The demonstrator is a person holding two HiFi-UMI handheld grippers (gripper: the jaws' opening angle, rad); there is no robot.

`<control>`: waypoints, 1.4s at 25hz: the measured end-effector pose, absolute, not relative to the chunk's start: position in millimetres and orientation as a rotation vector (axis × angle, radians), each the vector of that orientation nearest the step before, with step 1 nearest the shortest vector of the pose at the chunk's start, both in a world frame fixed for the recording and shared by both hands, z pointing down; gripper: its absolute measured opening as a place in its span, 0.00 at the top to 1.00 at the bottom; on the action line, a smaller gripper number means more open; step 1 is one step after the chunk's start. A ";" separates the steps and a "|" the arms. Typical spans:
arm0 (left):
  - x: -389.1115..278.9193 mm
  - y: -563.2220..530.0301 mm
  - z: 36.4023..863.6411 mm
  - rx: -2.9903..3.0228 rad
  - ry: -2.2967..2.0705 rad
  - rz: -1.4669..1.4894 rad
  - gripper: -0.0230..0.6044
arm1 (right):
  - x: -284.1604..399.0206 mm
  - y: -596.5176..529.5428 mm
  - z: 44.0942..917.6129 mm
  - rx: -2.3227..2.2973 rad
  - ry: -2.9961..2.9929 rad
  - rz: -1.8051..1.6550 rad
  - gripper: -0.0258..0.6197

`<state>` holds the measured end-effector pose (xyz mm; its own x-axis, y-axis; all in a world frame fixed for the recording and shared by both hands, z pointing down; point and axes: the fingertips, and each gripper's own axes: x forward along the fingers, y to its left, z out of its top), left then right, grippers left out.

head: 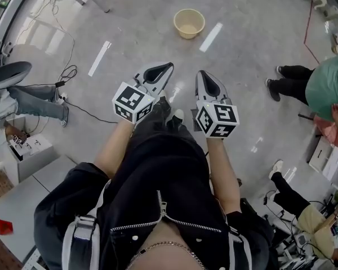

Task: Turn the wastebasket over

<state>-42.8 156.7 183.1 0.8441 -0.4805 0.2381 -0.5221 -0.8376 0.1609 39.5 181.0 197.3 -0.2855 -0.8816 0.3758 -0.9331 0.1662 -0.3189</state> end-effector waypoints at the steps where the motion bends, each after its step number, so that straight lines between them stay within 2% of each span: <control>1: -44.9 151.8 185.9 2.798 -0.765 0.274 0.96 | 35.6 176.2 200.5 1.807 -2.311 0.765 0.94; 21: -92.8 -0.9 188.9 2.800 -0.639 0.186 0.96 | -19.2 37.2 196.6 1.837 -2.184 0.699 0.94; 35: -74.2 -52.9 202.4 2.775 -0.641 0.222 0.96 | 2.0 -13.0 209.5 1.824 -2.171 0.745 0.94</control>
